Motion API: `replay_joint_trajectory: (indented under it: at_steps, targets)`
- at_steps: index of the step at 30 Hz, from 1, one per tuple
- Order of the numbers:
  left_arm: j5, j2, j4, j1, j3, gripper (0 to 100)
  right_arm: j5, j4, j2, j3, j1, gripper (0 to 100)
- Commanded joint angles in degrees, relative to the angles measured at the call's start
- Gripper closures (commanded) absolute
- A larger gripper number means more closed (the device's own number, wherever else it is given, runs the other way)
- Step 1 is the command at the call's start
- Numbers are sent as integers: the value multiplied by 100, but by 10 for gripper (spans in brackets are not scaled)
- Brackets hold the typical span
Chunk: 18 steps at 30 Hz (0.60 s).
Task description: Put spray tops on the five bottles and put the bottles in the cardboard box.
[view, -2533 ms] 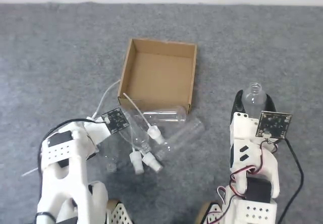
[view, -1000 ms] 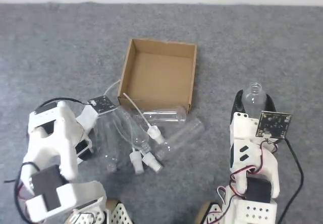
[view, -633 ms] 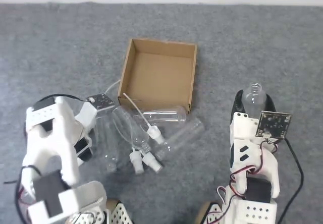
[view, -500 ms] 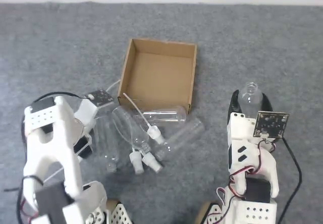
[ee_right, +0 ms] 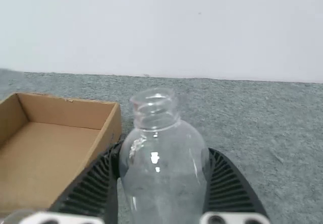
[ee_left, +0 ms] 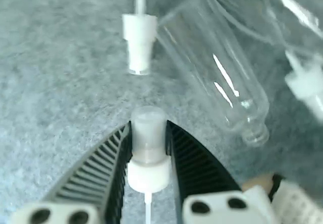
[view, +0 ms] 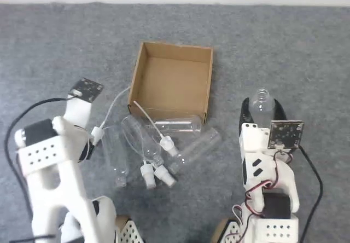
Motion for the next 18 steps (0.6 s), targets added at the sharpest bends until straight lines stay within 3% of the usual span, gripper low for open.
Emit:
replay_joint_trajectory:
  at_steps: [1, 10, 18]
  targets:
    - [659, -651, -114, 35, -303, 987, 281, -136, -92, -35, -233, 916]
    - [1635, -1767, -149, 35, -312, 987, 308, -127, -92, -35, -286, 916]
    - [2681, -2356, -1037, 35, -312, 987, 334, -4, -92, -35, -497, 916]
